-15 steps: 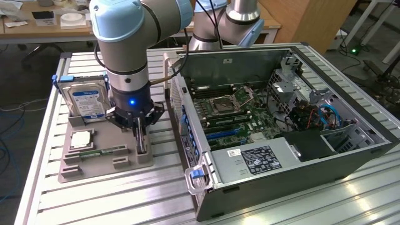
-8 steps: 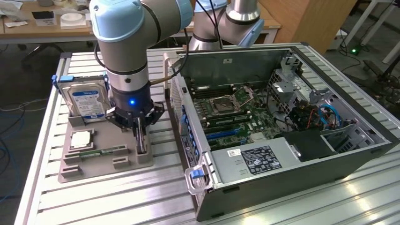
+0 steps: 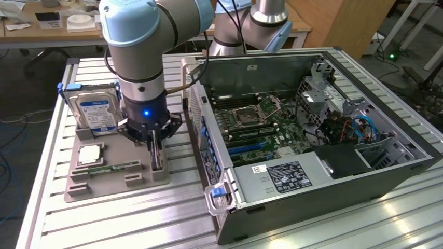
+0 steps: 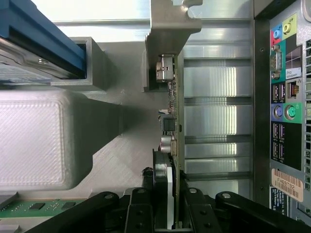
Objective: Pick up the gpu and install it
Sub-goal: 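Pick up the gpu and move the gpu toward the slot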
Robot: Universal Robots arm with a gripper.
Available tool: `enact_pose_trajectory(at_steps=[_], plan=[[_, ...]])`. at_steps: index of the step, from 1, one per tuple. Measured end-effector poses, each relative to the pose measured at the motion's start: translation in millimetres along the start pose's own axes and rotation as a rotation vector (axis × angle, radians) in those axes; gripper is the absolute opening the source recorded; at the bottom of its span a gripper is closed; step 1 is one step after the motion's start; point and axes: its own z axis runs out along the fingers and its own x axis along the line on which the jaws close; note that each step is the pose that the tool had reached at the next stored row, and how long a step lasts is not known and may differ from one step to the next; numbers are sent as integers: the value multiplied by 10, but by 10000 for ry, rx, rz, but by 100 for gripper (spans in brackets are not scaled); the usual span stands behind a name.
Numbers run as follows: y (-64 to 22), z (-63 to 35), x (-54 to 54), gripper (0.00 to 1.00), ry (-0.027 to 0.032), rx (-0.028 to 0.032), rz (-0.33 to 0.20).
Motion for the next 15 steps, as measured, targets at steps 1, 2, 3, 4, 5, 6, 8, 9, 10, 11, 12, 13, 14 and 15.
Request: enact_pose_trajectory(at_steps=[1,2,3,4,5,6,8,9,10,11,12,13,14,15], plan=[[1,-16,0,28,0,0,0],[1,-43,0,28,3,2,0],[2,-76,0,28,3,3,0],[4,-111,-1,28,3,2,0],[5,-156,-1,28,3,3,0],[7,-202,-2,28,4,3,0],[10,-291,-3,28,3,3,0],[12,-336,-4,28,2,2,0],[13,-381,-4,28,2,3,0],[15,-426,-4,28,3,3,0],[17,-475,-5,28,3,3,0],[18,-520,-6,28,3,3,0],[20,-565,-6,28,3,3,0],[22,-609,-7,28,2,3,0]])
